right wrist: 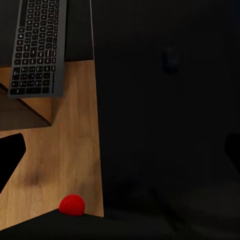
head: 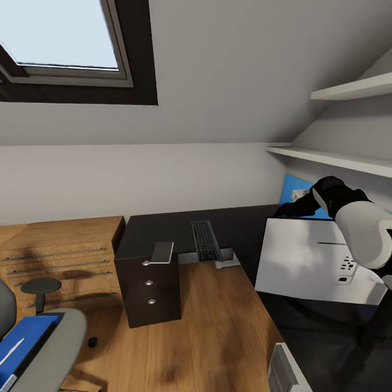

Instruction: In the bedroom, organize the workspace by keeping the computer under the desk, ensuring the monitor is on the desk, placing the keyboard on the desk next to the monitor, placing the mouse on the desk next to the keyboard, moving the folder from the swivel chair onto the desk next to the mouse, stacking the notebook on top of the folder with the pen on top of the notebook, and positioning the swivel chair next to the desk.

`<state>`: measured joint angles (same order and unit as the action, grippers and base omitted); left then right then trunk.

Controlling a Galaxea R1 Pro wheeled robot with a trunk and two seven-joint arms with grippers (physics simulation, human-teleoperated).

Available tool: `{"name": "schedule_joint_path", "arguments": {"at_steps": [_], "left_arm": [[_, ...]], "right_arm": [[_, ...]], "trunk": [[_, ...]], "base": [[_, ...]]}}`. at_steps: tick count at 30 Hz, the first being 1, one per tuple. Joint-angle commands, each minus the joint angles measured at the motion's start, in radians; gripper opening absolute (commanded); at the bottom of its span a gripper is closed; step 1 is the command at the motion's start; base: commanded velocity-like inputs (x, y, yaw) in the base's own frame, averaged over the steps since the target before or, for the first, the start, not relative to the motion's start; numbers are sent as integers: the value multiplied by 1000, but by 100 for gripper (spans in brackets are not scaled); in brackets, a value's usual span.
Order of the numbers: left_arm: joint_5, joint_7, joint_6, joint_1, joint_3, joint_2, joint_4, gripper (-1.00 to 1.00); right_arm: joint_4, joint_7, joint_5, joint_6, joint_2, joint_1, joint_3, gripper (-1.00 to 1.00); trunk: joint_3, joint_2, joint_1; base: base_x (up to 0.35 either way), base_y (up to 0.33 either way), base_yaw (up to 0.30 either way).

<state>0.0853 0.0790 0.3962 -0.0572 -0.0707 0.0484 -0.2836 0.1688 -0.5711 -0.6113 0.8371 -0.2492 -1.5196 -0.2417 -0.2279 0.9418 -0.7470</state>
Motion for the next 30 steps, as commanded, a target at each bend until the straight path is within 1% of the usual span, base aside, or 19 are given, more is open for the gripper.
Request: {"name": "schedule_joint_path", "arguments": {"at_steps": [1, 7, 14, 26, 30], "left_arm": [[5, -2, 1, -1, -4, 1, -2, 100], [5, -2, 1, -1, -3, 1, -2, 100], [5, -2, 1, -1, -3, 1, -2, 100], [5, -2, 1, -1, -4, 0, -2, 100], [5, -2, 1, -1, -3, 1, -2, 100]], "right_arm": [[2, -8, -11, 3, -1, -1, -6, 100], [2, -8, -12, 4, -2, -1, -4, 100], [2, -8, -13, 3, -2, -1, -4, 100], [2, -7, -15, 2, -2, -1, -4, 100], [3, -7, -15, 2, -2, -1, -4, 100]], "trunk": [[-1, 1, 0], [-1, 1, 0], [-1, 1, 0], [-1, 1, 0], [-1, 1, 0]], "base": [[0, 0, -2], [-19, 0, 0], [-140, 0, 0], [-18, 0, 0], [-93, -22, 0]]}}
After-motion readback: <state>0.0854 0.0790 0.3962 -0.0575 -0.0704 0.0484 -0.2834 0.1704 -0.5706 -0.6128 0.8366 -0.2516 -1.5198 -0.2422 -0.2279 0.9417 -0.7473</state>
